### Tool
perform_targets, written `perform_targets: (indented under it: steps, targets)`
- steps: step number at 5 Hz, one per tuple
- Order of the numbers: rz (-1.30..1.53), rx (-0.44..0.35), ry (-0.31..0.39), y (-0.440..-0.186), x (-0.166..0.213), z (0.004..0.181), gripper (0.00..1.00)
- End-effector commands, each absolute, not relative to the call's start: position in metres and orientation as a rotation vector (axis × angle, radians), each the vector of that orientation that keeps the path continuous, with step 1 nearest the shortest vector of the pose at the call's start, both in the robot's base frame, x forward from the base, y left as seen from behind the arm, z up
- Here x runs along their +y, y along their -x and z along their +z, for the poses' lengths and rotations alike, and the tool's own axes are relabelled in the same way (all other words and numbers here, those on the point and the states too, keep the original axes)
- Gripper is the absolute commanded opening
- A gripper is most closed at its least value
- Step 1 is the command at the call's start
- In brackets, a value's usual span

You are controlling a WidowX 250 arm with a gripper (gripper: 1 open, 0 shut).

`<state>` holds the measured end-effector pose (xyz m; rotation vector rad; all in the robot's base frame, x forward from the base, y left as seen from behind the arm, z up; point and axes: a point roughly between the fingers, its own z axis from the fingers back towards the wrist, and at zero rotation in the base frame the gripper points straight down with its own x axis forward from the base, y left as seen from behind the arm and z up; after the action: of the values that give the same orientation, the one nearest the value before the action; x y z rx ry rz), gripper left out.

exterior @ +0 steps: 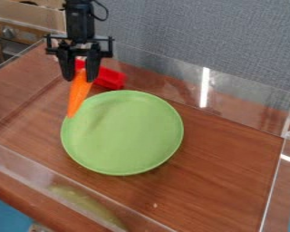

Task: Move the carrot from the green plate to the table

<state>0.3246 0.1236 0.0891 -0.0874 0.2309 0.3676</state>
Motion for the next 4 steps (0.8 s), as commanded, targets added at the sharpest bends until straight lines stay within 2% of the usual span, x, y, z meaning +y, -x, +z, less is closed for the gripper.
perform_targets:
  steps: [1, 3, 4]
  targets:
    - [0.337, 0.112, 0.061, -0.334, 0.125, 0.135, 0.00]
    - [0.368, 0.087, 0.092, -0.332, 0.109, 0.189, 0.00]
    - [0.316, 0.091, 0.101, -0.332, 0.079, 0.203, 0.00]
